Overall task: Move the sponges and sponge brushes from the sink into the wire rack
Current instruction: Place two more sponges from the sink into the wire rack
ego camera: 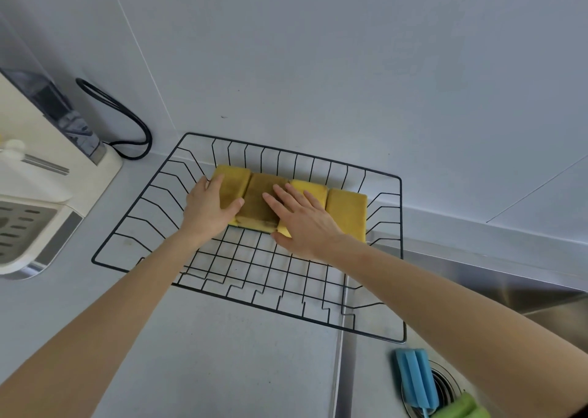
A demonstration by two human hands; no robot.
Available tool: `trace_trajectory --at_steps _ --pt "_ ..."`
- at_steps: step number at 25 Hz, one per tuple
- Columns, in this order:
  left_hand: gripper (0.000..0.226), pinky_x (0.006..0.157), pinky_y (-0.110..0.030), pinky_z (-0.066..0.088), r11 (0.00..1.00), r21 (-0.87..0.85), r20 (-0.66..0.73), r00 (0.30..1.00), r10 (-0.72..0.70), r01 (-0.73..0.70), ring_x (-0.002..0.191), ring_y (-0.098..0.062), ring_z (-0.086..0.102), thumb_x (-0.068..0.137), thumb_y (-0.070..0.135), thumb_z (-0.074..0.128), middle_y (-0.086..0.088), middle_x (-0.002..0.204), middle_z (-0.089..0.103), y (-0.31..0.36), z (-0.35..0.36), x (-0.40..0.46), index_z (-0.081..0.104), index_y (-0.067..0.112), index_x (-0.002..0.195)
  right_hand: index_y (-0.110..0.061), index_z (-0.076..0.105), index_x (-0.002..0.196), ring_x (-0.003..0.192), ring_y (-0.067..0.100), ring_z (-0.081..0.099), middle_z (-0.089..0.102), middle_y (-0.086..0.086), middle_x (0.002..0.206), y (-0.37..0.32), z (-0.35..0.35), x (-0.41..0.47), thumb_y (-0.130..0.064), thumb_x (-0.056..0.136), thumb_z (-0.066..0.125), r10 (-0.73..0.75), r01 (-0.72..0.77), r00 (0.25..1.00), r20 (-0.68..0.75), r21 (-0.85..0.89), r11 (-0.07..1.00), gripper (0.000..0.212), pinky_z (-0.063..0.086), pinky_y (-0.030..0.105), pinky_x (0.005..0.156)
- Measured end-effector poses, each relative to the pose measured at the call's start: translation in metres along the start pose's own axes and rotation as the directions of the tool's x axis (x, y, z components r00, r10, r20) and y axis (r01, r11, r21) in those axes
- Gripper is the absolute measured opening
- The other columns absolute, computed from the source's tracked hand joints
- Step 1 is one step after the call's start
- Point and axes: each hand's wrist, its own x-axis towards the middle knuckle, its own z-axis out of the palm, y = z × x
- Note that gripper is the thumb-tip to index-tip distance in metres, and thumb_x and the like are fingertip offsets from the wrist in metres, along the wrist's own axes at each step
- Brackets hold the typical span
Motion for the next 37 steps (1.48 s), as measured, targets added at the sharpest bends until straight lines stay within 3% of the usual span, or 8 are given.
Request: trace_trajectory --at_steps 3,8,15,27,37 --pt "0.067 0.116 -0.048 0.019 0.999 0.024 -0.008 0.999 0.044 -0.044 0.142 -0.035 0.014 0.087 0.035 0.053 -0.023 0.152 0.019 0.006 -0.006 -0.013 0.024 0.011 0.142 -0.023 0.006 0.151 0.149 0.021 0.000 0.005 0.004 0.161 0.001 -0.016 -0.012 -0.039 0.095 0.043 0.002 -0.003 1.000 -0.022 -0.008 1.000 0.069 0.001 0.041 0.121" --pt "0.066 0.115 -0.046 0.024 0.982 0.083 0.013 0.985 0.172 -0.172 0.139 -0.033 0.024 0.086 0.033 0.054 -0.020 0.148 0.032 0.028 -0.022 -0.035 0.026 0.009 0.141 -0.023 0.008 0.151 0.149 0.022 0.001 0.007 0.004 0.161 0.007 -0.046 -0.045 -0.036 0.094 0.045 0.066 -0.067 0.997 -0.048 -0.027 0.997 0.069 0.000 0.041 0.121" --pt "0.066 0.114 -0.047 0.025 0.891 0.242 0.078 0.923 0.377 -0.384 0.139 -0.030 0.025 0.086 0.040 0.051 -0.015 0.150 0.030 0.074 -0.045 -0.089 0.028 0.013 0.141 -0.022 0.013 0.150 0.149 0.021 0.005 0.013 0.004 0.160 0.015 -0.080 -0.117 -0.034 0.094 0.045 0.159 -0.165 0.979 -0.131 -0.031 0.986 0.066 0.001 0.040 0.120" --pt "0.060 0.114 -0.039 0.028 0.810 0.165 0.194 0.824 0.533 -0.563 0.138 -0.022 0.030 0.087 0.036 0.052 -0.007 0.148 0.034 0.153 -0.022 -0.179 0.032 0.013 0.139 -0.021 0.014 0.150 0.149 0.020 0.009 0.013 0.003 0.160 0.042 -0.088 -0.237 -0.033 0.096 0.042 0.323 -0.326 0.925 -0.198 0.017 0.945 0.062 0.003 0.039 0.121" --pt "0.060 0.110 -0.034 0.030 0.738 0.208 0.354 0.753 0.555 -0.642 0.138 -0.022 0.031 0.088 0.038 0.048 -0.005 0.151 0.030 0.203 0.022 -0.213 0.028 0.017 0.141 -0.020 0.014 0.150 0.148 0.022 0.010 0.015 0.005 0.160 0.076 -0.060 -0.317 -0.034 0.096 0.042 0.430 -0.430 0.889 -0.160 0.036 0.902 0.062 0.003 0.040 0.121"
